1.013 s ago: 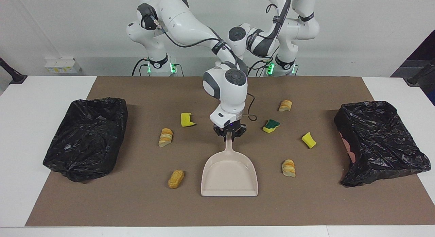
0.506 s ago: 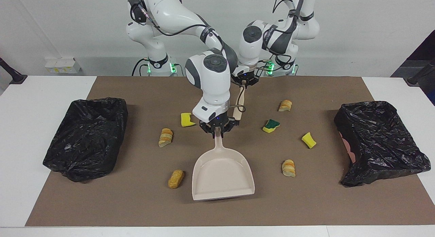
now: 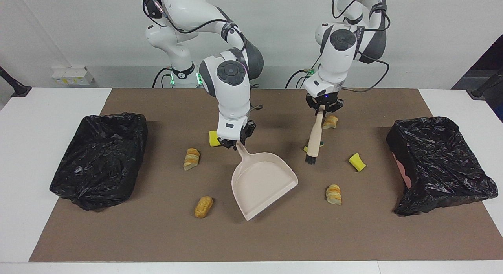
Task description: Sweep and dump trash in bin
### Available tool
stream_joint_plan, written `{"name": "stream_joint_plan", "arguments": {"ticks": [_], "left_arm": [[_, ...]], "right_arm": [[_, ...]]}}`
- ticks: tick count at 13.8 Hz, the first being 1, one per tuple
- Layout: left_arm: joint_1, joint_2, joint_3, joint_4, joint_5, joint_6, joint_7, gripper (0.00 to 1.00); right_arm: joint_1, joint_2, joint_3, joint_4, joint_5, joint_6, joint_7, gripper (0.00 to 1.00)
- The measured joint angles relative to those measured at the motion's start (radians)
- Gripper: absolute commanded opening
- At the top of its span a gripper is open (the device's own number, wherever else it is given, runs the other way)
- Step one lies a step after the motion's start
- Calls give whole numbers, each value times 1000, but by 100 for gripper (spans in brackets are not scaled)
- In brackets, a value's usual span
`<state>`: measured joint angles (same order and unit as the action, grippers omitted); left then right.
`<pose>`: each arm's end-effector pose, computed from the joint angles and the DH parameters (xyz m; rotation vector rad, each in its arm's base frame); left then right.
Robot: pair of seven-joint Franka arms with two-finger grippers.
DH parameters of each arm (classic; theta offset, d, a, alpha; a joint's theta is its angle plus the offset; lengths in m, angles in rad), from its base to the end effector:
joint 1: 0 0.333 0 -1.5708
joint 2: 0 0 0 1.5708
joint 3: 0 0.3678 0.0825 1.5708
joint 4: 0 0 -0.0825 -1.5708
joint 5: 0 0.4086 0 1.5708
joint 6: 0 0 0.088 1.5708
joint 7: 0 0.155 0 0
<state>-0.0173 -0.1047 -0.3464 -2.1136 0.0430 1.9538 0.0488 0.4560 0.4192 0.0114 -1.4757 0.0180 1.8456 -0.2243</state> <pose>0.4947 -0.1865 0.4461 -2.9877 0.6477 0.0752 0.6413 0.3249 0.4244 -2.9431 -1.0502 0.0806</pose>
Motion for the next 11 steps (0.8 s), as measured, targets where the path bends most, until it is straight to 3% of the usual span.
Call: {"name": "stream_joint_plan", "arguments": {"ticks": [6,11], "left_arm": [[1,248,191,252,129,25,193,0],[2,422,247,353,161,104,218,0]], "right_arm": [[8,-67,1,-109,-64,-40,-364,0],[11,-127,2,-215,-130,-42,-594,0]]}}
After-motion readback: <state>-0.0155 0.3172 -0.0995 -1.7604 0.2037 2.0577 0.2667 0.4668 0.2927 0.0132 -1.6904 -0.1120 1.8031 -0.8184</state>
